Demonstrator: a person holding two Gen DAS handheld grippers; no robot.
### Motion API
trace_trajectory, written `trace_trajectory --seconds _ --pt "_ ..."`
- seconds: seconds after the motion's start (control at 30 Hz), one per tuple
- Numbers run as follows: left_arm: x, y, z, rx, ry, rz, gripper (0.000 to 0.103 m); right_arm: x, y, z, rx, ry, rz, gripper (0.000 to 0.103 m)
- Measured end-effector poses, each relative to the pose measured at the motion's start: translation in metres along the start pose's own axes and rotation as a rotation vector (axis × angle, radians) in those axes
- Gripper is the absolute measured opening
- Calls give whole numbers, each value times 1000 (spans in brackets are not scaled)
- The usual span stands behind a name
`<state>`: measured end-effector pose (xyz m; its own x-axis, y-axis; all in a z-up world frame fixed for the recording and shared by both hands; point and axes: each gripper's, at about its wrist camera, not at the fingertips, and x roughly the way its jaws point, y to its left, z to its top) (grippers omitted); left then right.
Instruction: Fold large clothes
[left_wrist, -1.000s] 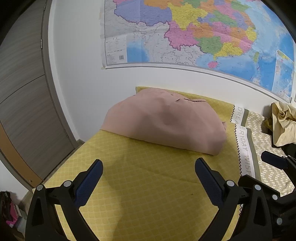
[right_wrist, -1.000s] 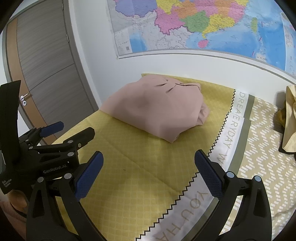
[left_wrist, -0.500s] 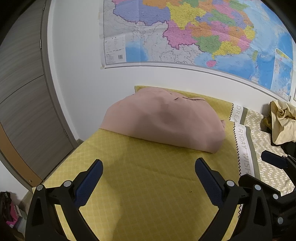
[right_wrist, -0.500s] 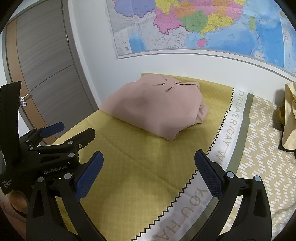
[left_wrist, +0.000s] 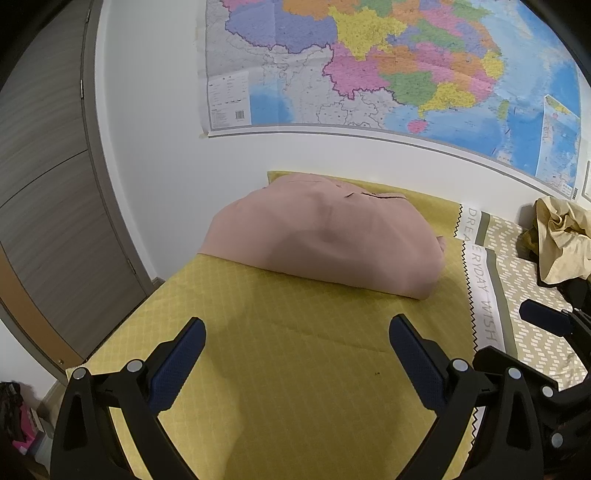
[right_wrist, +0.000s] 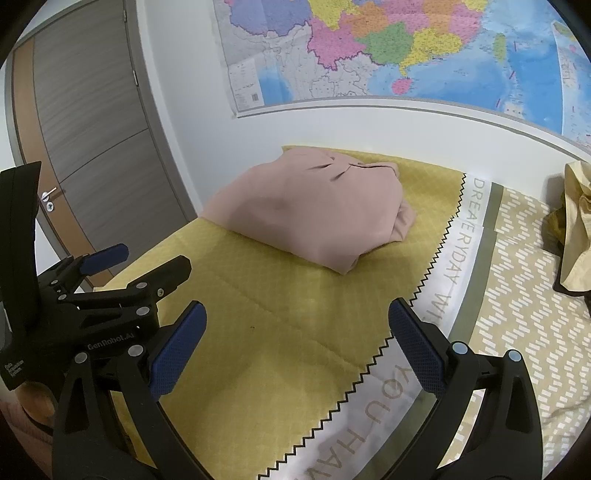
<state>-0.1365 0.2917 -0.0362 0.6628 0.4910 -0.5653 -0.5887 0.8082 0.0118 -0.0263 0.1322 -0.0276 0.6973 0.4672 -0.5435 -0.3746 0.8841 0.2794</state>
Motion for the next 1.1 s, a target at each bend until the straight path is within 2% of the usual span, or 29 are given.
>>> trace_trajectory --seconds 1.1 --pt "-6 1 -6 5 -3 -3 96 -8 6 -7 9 -17 -12 97"
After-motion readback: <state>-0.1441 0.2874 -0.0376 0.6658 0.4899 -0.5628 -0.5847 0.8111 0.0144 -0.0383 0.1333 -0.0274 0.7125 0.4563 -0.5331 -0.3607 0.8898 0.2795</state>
